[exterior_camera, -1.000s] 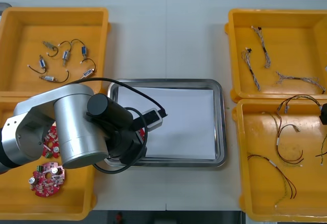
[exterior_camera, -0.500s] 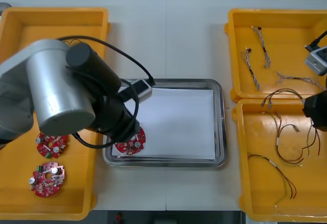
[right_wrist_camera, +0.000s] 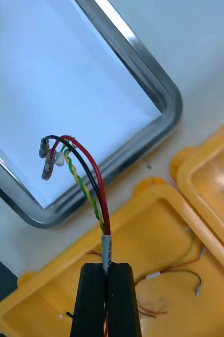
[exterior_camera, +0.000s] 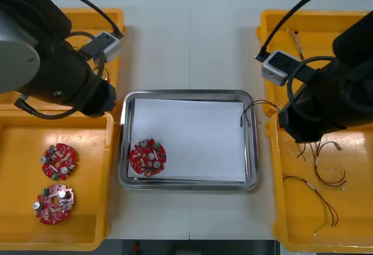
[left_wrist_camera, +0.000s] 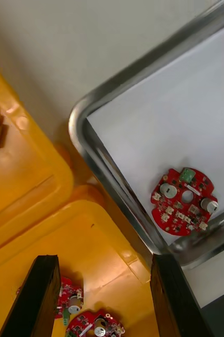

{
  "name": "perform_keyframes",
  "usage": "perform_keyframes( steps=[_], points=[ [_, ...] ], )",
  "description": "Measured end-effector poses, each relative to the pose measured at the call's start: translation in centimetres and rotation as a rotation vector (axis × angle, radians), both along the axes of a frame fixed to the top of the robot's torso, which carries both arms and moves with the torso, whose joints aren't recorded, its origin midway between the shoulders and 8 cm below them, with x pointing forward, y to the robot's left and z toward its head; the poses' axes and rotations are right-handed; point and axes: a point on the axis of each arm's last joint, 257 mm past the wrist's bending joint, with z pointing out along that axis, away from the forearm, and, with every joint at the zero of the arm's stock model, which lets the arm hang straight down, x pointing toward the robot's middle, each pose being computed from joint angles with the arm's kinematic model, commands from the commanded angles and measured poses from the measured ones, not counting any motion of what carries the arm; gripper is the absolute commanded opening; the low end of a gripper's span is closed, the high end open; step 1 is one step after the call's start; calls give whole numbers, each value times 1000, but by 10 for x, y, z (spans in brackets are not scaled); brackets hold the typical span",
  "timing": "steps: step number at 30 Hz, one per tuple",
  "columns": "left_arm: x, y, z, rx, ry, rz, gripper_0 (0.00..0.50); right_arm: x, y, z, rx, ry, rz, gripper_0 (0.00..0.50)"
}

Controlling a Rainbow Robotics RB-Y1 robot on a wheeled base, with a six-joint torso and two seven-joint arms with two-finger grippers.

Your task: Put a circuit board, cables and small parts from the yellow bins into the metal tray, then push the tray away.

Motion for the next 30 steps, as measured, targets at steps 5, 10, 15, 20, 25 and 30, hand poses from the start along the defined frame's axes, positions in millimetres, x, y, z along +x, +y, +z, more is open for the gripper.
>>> perform_keyframes(
  steps=[5,10,15,20,25,30],
  points=[
    [23,34,16,-58,-17,133,500,0,46,-13,17,52,106,0],
    [43,75,18,-74,-17,281,500,9,79,-21,-49,13,251,0],
    [56,111,10,-78,7,410,500,14,93,-38,-181,-31,377,0],
    [71,145,2,-100,14,527,500,20,97,-65,-279,-36,451,0],
    [91,170,-1,-110,3,613,500,27,106,-98,-317,-6,556,0],
    [118,184,-5,-165,-23,664,500,32,115,-124,-317,11,573,0]
  ],
)
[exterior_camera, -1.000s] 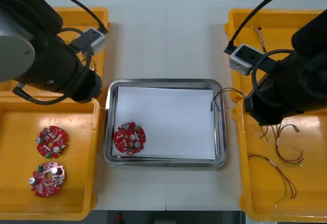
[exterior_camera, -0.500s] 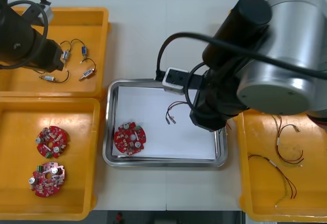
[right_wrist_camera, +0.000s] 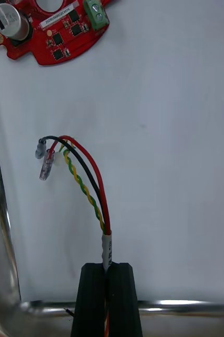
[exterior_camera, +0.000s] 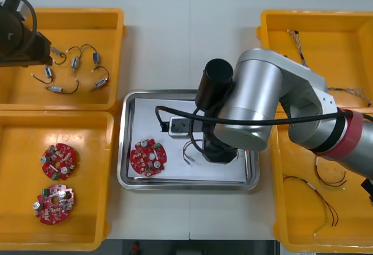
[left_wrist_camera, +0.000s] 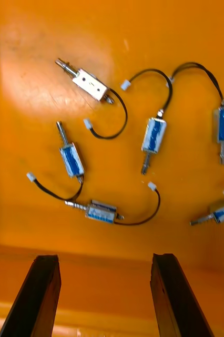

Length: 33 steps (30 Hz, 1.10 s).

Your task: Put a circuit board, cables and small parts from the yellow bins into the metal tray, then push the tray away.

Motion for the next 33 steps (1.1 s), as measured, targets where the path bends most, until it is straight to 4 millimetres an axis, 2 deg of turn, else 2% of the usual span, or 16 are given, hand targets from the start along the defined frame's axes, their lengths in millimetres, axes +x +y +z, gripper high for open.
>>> perform_keyframes(
  steps=[6,15,22,24,26,28,33],
  points=[
    [17,15,-11,-26,-31,43,500,-4,11,-23,-9,-10,45,0],
    [46,32,-26,-41,-111,75,500,3,9,-63,-27,-3,50,0],
    [62,39,-42,-24,-153,79,500,4,5,-74,-50,-5,51,0],
    [64,40,-48,-15,-153,78,500,4,6,-74,-50,-5,52,104],
    [66,42,-55,-5,-150,76,500,5,6,-73,-51,-14,53,394],
    [67,43,-63,4,-145,75,500,9,6,-69,-55,-37,56,500],
    [69,44,-77,23,-141,67,500,13,11,-61,-54,-78,73,500]
  ],
)
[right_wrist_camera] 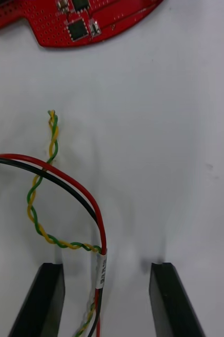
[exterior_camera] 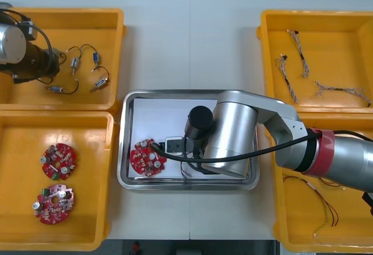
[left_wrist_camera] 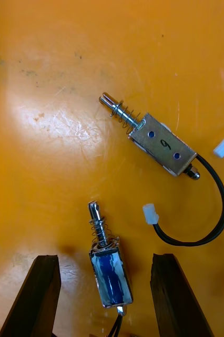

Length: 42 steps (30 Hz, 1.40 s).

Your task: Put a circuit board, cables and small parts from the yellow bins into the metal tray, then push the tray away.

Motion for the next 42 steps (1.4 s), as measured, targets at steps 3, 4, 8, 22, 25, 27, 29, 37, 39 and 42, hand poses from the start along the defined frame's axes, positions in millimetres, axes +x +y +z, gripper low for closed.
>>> perform_keyframes(
  steps=[3,4,8,22,25,27,29,37,39,42],
  points=[
    [-1,0,-4,4,6,-2,500,-2,1,1,-1,-1,4,500],
    [-1,0,-4,3,7,-2,500,-2,0,2,-3,-1,4,500],
    [-2,2,-8,-4,15,5,500,-7,-4,5,-26,3,2,500],
    [-3,-1,-12,-25,20,5,0,-17,-23,72,-43,-27,-69,500],
    [-3,-3,-12,-32,21,3,0,-20,-32,87,-28,-24,-114,500],
    [-6,-4,-12,-34,37,4,0,-19,-33,100,15,-34,-137,500],
    [-15,-6,-11,-36,73,5,0,-16,-30,115,74,-60,-154,500],
    [-41,-13,43,6,111,6,0,-8,-46,165,272,-154,-247,500],
    [-50,-18,52,30,130,-6,0,-6,-55,173,309,-166,-281,500],
    [-68,-31,64,61,171,-31,0,-6,-71,179,372,-170,-359,500]
  ],
)
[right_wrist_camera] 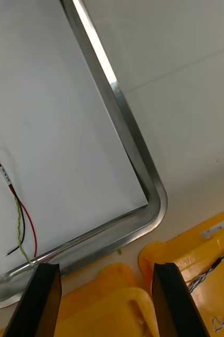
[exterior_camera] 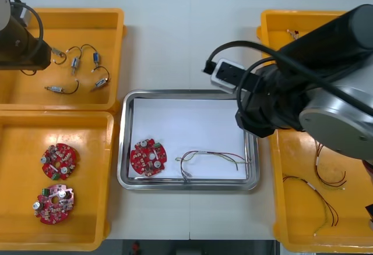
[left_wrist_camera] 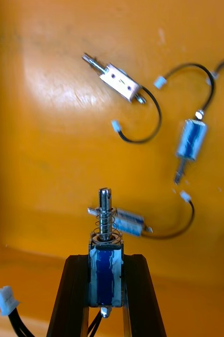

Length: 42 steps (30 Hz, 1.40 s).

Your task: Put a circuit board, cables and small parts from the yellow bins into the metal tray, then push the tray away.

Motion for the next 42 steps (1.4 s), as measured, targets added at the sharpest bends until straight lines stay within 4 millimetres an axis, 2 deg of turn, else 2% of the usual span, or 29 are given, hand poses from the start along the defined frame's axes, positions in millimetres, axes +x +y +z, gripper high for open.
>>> perform_keyframes(
  steps=[5,9,15,17,21,25,29,32,36,42],
  points=[
    [-21,-26,22,35,18,-67,0,-6,-33,0,160,48,-217,500],
    [-35,-53,29,32,31,-133,2,-8,-61,0,189,62,-295,500],
    [-38,-112,42,36,-39,-272,0,1,-97,19,328,43,-481,500],
    [-42,-132,40,50,-47,-322,1,4,-108,26,357,30,-524,500],
    [-53,-173,28,45,-44,-375,2,10,-131,30,392,23,-603,500],
    [-67,-208,13,-22,-31,-350,0,18,-153,30,498,48,-757,500],
    [-78,-232,-4,-62,-1,-324,0,24,-173,27,565,72,-867,500],
    [-86,-243,-17,-43,27,-354,2,30,-184,22,592,101,-930,500],
    [-93,-252,-35,-15,68,-382,1,44,-196,15,712,161,-1112,500],
    [-82,-257,-62,6,83,-377,1,71,-214,18,755,176,-1234,500]
  ],
)
